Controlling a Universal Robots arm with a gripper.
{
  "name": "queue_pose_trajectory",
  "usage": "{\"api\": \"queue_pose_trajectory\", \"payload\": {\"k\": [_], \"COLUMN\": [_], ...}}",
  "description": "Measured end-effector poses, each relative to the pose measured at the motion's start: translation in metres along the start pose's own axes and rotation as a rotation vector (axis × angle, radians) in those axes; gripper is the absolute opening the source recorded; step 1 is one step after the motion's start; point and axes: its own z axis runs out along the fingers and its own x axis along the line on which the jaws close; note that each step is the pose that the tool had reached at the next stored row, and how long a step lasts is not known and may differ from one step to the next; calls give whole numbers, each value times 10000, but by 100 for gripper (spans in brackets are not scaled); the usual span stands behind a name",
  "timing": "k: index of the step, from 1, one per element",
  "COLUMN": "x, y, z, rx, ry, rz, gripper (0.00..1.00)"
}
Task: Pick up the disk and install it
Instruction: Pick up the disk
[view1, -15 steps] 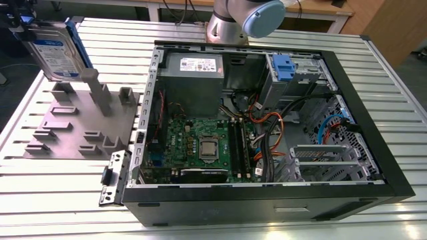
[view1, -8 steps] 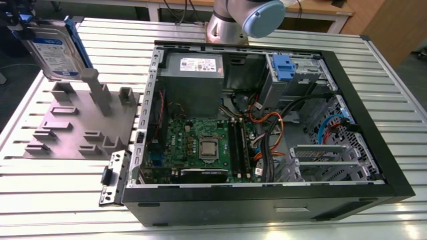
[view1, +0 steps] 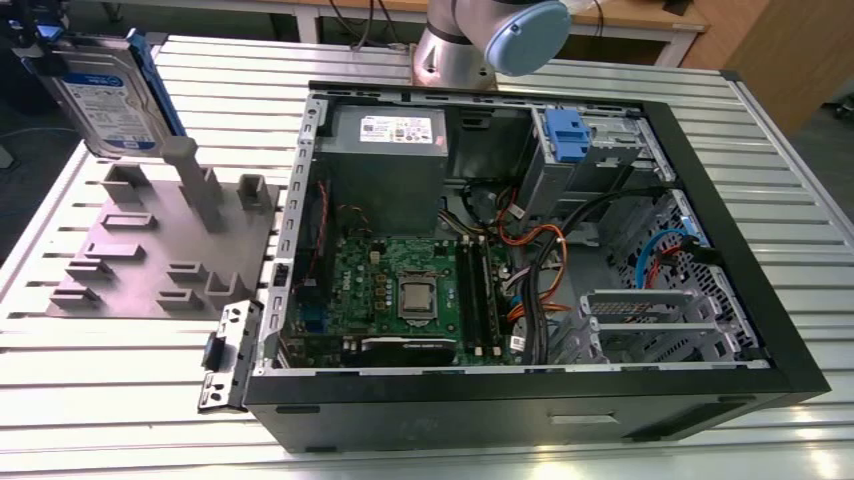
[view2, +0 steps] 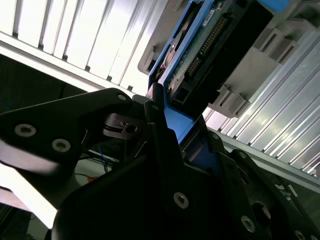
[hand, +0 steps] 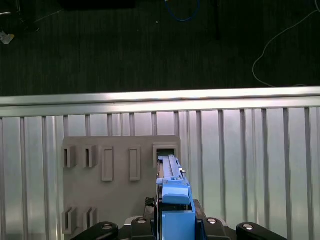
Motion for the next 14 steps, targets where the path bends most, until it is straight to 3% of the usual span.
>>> {"api": "queue_pose_trajectory", "payload": {"k": [14], "x": [-1], "y": [-1], "z": [-41], "rx": [1], "ry": [0], "rz": [0], "gripper": [36]}}
